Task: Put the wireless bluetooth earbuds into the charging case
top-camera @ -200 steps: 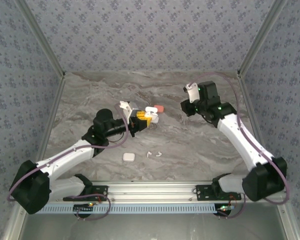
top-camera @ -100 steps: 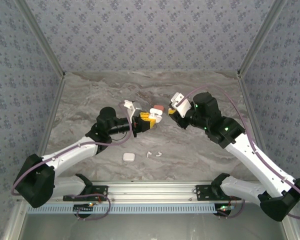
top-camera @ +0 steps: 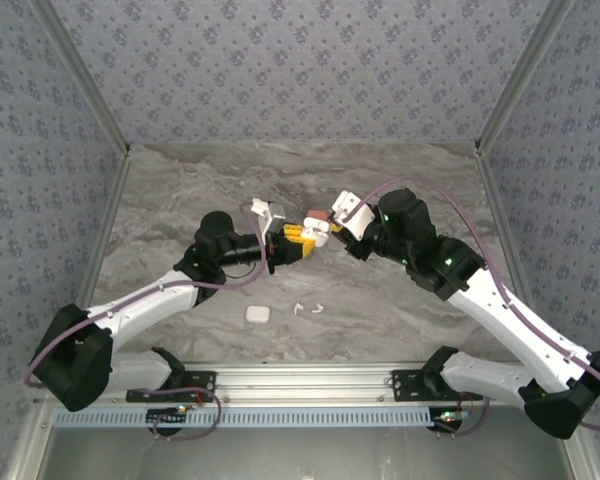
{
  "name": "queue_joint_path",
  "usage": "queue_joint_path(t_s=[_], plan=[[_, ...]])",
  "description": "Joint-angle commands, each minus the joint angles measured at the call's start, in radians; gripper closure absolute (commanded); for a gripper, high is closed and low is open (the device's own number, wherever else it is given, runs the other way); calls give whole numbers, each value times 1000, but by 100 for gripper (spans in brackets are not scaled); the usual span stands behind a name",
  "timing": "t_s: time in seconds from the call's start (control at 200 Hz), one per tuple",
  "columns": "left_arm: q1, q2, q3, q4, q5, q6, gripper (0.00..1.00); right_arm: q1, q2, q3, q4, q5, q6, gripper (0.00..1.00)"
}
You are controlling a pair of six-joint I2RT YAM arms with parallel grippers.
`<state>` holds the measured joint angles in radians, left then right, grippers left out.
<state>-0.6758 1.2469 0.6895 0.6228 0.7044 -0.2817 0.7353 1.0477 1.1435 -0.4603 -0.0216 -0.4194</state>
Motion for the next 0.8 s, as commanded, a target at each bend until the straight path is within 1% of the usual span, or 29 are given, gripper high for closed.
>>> queue_joint_path(t_s=[0.0,0.4,0.795], plan=[[-6,1,41,46,33,-5,100,10,6,19,19,0,-16,79],[-9,5,44,50,39,-4,100,16,26,-4,35,-25,4,80],[-11,6,41,55,31,-5,100,27,28,-19,0,-46,13,80]])
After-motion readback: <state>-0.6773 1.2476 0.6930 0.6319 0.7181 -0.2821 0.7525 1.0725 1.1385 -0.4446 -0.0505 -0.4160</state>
